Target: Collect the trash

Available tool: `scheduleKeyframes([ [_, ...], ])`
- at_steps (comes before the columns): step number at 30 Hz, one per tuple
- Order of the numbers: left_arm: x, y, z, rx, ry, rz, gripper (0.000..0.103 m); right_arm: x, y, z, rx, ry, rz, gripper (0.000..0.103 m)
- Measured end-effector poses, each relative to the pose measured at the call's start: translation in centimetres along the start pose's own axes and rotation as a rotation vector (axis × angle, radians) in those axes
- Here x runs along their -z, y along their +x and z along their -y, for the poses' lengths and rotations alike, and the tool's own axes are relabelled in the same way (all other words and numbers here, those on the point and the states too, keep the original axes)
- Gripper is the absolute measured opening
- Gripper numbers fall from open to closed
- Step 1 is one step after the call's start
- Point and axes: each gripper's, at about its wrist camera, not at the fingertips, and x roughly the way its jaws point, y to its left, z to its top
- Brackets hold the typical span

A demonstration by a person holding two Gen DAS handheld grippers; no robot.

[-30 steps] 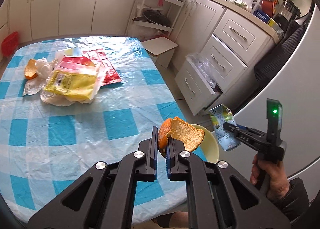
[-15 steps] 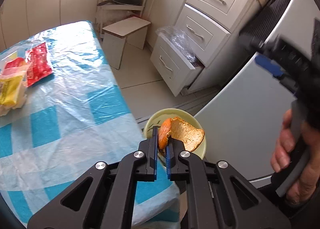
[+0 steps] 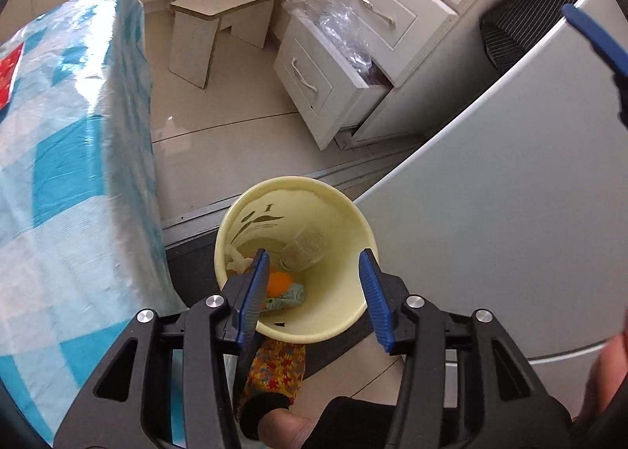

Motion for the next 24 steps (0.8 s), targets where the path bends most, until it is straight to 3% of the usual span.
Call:
scheduleKeyframes([
  [5, 2.1, -6.0, -3.2, -0.013, -0.042, 0.083, 0.055, 0.3, 0.2, -1.9, -0.030, -0.037, -0.018, 0.076],
  [9, 5.0, -11.7, -6.8, -0.090, -0.078, 0.170, 0.063, 1.0, 0.4, -4.4, -0.056, -0.107, -0.034, 0.079],
  [16, 8.6, -18.9, -12.7, -0.205, -0.161, 0.254, 0.068, 2.5, 0.5, -9.6, -0.118, -0.219, -0.040, 0.083],
  [24, 11.5, -23.6, -18.0, -0.258, -0.268, 0.317, 0.073, 4.3, 1.8, -14.5, -0.175, -0.274, -0.078, 0.083],
])
